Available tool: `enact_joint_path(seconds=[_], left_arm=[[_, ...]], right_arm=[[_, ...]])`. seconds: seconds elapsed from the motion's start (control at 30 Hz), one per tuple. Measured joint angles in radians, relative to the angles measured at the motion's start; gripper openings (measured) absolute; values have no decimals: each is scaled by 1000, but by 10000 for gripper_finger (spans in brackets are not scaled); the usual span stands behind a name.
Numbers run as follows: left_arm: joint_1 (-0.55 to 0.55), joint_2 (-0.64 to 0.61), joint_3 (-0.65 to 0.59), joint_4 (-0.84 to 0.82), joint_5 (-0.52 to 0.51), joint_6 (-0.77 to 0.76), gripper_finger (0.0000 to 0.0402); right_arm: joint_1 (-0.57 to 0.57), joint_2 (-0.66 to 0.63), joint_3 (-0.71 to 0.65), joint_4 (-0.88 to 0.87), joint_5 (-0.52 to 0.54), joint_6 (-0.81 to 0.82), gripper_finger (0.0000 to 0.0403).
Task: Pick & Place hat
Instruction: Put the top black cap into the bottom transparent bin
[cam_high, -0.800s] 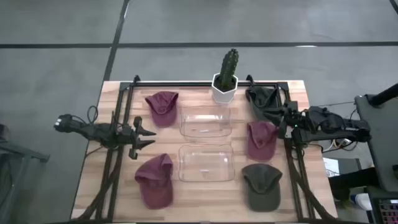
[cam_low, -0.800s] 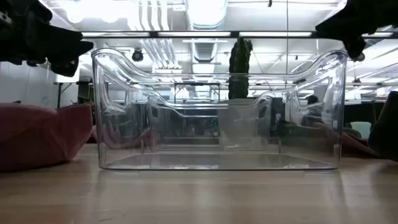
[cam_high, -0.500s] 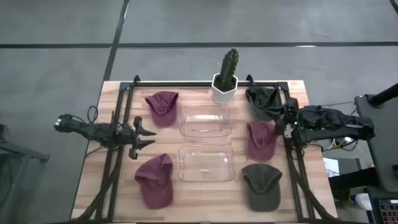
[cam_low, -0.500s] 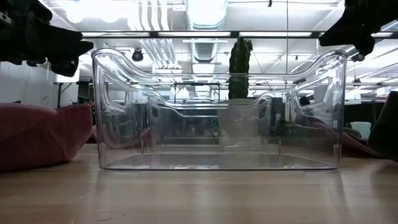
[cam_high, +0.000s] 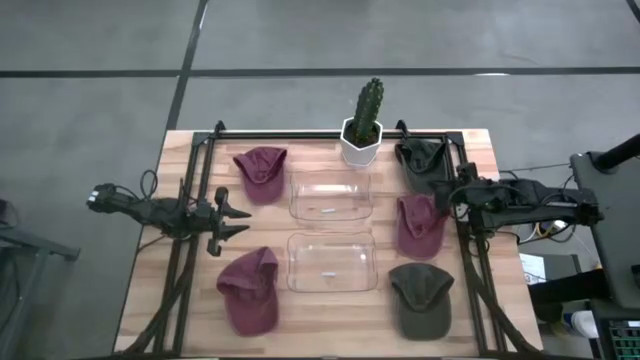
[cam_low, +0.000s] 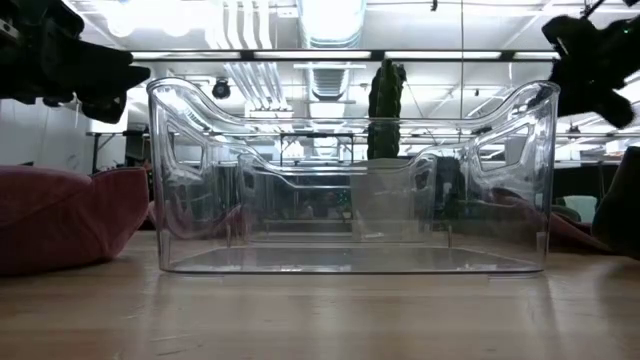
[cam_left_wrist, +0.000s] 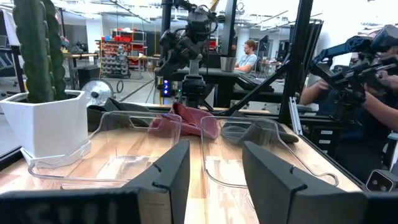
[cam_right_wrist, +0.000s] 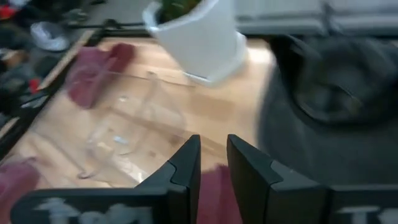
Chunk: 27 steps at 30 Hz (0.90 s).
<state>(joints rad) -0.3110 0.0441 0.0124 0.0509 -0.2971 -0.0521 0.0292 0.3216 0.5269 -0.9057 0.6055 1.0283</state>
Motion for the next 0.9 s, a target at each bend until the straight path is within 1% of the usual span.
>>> enact_joint_path(seconds=[0.1,0.17,0.3,0.5,0.6,0.7,0.9], left_arm=[[0,0,0,0,0,0,140],[0,0,0,0,0,1,140],[0,0,0,0,0,15,140],[0,0,0,0,0,19,140],[0,0,0,0,0,19,140],[0,0,0,0,0,20,140],[0,0,0,0,0,23,140]], right_arm=[[0,6,34,-95,1,101,68],[0,3,50,-112,4,109,68],[0,1,77,-98,23,13,74],[1,1,93,-71,25,-58,82],[1,1,105,-68,1,-95,81],[1,3,128,-55,0,-115,78],[0,70,203,-68,1,-163,96]])
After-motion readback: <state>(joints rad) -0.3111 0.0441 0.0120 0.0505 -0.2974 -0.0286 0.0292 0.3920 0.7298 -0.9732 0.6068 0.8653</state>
